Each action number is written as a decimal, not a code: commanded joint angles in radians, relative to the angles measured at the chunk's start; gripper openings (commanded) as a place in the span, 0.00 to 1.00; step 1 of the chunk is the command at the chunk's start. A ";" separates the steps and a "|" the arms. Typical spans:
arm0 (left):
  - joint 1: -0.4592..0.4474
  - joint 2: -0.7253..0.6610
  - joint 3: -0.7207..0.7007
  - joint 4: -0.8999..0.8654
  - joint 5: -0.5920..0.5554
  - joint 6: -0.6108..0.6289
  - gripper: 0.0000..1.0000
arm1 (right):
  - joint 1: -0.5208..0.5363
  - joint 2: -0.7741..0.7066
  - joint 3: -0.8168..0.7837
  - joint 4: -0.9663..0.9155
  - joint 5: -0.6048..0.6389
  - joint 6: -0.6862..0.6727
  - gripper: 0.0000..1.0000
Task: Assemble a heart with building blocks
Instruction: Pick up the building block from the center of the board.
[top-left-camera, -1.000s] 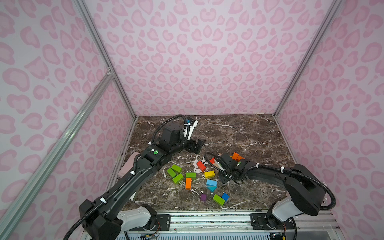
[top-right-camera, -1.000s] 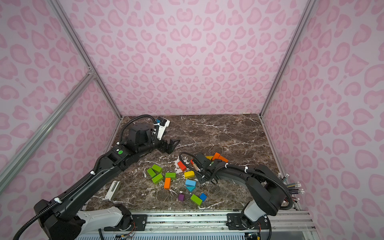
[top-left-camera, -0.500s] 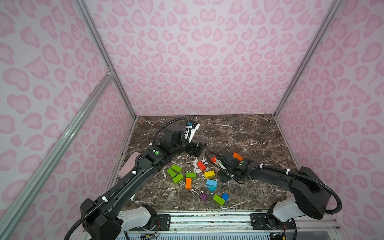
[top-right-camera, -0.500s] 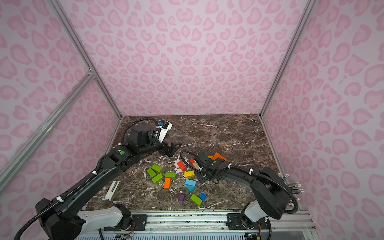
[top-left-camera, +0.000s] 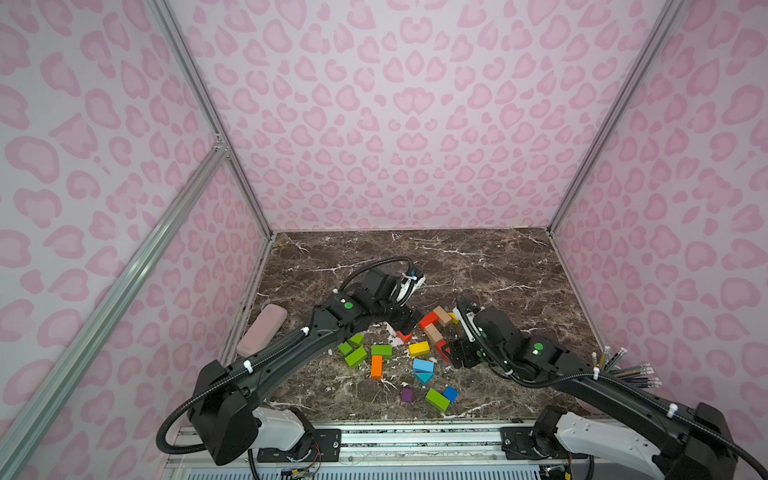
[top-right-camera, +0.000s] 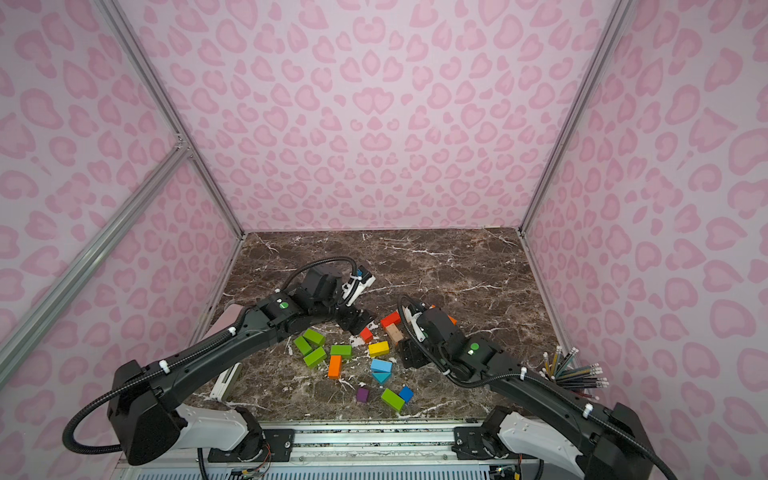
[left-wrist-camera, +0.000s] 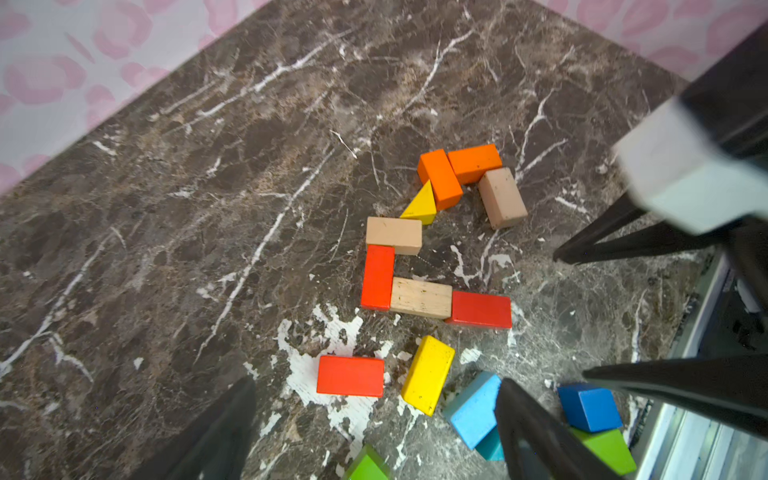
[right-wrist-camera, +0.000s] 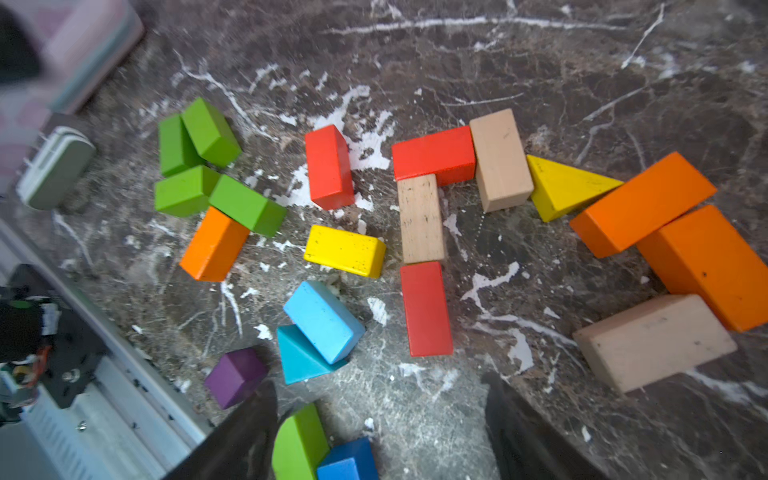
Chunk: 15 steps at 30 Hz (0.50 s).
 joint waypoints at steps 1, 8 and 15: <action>-0.030 0.067 0.035 -0.010 -0.045 0.046 0.89 | -0.003 -0.101 -0.003 -0.046 -0.039 0.046 0.86; -0.101 0.233 0.094 -0.041 -0.105 0.076 0.86 | -0.004 -0.302 0.060 -0.177 -0.068 0.078 0.91; -0.137 0.339 0.116 -0.056 -0.146 0.080 0.82 | -0.004 -0.376 0.140 -0.339 -0.049 0.044 0.99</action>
